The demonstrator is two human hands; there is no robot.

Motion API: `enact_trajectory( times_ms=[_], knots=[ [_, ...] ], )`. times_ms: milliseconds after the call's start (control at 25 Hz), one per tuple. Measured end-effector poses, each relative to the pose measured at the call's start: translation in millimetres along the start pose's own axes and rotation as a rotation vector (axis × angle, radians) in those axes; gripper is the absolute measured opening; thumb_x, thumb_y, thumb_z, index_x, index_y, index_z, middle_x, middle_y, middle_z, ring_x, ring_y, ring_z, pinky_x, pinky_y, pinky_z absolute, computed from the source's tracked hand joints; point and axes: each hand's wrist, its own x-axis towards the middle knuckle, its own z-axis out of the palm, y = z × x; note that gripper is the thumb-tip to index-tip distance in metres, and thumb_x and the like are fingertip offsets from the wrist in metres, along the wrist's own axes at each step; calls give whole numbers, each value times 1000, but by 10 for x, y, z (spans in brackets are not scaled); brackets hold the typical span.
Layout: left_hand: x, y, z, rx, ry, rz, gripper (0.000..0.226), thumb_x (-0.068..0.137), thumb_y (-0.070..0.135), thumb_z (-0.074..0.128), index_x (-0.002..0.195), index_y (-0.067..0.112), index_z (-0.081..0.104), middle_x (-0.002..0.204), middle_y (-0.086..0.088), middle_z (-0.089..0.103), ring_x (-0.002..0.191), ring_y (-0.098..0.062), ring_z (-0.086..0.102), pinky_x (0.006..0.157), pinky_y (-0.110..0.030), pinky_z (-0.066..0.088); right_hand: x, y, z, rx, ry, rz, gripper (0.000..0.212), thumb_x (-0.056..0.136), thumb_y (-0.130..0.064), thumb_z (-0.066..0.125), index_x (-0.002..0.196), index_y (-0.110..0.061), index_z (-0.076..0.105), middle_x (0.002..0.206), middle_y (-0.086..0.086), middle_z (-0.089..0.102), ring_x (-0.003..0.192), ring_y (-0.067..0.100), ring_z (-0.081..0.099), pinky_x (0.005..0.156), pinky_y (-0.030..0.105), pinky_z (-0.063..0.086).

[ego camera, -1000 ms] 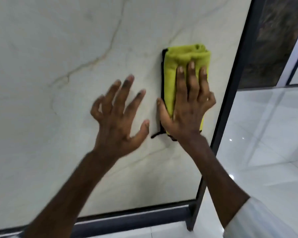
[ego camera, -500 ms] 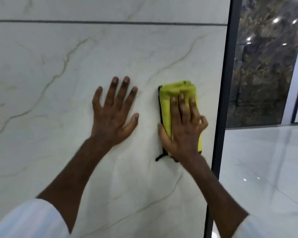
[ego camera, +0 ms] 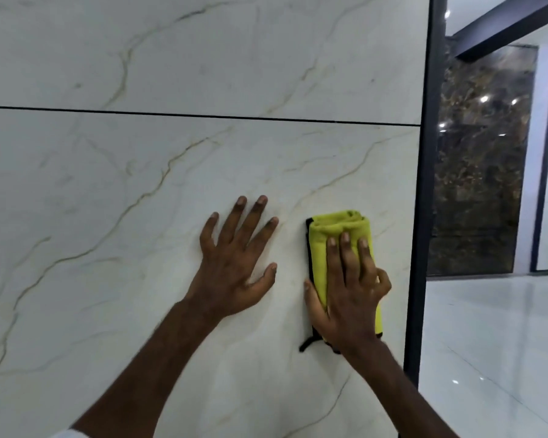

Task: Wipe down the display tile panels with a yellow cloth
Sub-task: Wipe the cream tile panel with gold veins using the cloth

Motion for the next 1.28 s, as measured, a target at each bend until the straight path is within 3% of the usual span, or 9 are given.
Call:
enact_trajectory(
  times_ms=[120, 280, 360, 640, 720, 880, 1000, 1120, 1280],
  knots=[
    [297, -259, -254, 77, 57, 33, 66, 95, 49, 53, 154, 20, 50, 171, -8, 27, 158, -31, 26, 117, -58, 18, 1031, -164, -30, 32, -16, -43, 80, 93, -52, 53, 161, -15, 34, 168, 12, 33, 153, 34, 28, 95, 56, 39],
    [576, -699, -331, 132, 2, -84, 69, 97, 48, 49, 158, 17, 42, 173, -11, 19, 159, -33, 20, 118, -59, 19, 2158, -323, -41, 32, -44, 6, 79, 95, -52, 51, 162, -12, 35, 169, 12, 30, 155, 36, 27, 94, 54, 38],
    [480, -822, -287, 111, -49, -66, 72, 98, 48, 47, 161, 15, 36, 173, -12, 18, 160, -33, 18, 119, -61, 18, 1940, -407, -14, 10, -14, 33, 78, 96, -50, 54, 161, -12, 35, 169, 13, 31, 155, 36, 27, 95, 55, 38],
    [59, -804, -96, 124, -44, -31, 74, 103, 47, 40, 164, 9, 26, 172, -17, 16, 159, -39, 13, 125, -67, 10, -78, -543, 84, -13, -20, -11, 75, 95, -49, 56, 159, -14, 36, 166, 12, 36, 153, 37, 32, 97, 59, 40],
    [64, -776, -88, 131, -51, -37, 74, 102, 47, 40, 164, 8, 26, 172, -18, 17, 159, -40, 14, 124, -68, 11, 38, -555, 62, -1, -27, -13, 76, 95, -48, 57, 159, -14, 36, 166, 12, 36, 153, 37, 32, 97, 59, 39],
    [31, -754, -76, 89, -39, -44, 71, 101, 45, 45, 161, 7, 34, 170, -18, 23, 158, -40, 19, 124, -68, 13, 1420, -619, 27, 57, -13, 33, 78, 94, -49, 58, 160, -12, 40, 166, 13, 35, 153, 37, 31, 98, 57, 38],
    [11, -791, -78, 88, -6, -37, 69, 102, 44, 45, 159, 6, 38, 169, -18, 26, 157, -41, 22, 124, -67, 13, 1830, -673, 49, 7, 14, -13, 79, 94, -52, 54, 160, -12, 38, 167, 13, 33, 155, 36, 30, 98, 54, 37],
    [-334, -632, -108, -2, -8, -25, 69, 101, 41, 51, 159, 6, 39, 168, -18, 27, 157, -41, 23, 123, -70, 12, 1276, -723, 55, -25, 33, -3, 78, 96, -52, 53, 160, -11, 38, 167, 14, 34, 155, 35, 30, 98, 53, 38],
    [-1566, -145, -64, -60, -112, -85, 75, 95, 49, 53, 160, 14, 38, 170, -13, 25, 158, -37, 21, 120, -67, 13, -78, -831, 145, -16, 9, 5, 75, 98, -50, 56, 159, -11, 38, 165, 15, 35, 153, 39, 33, 99, 59, 41]
  ],
)
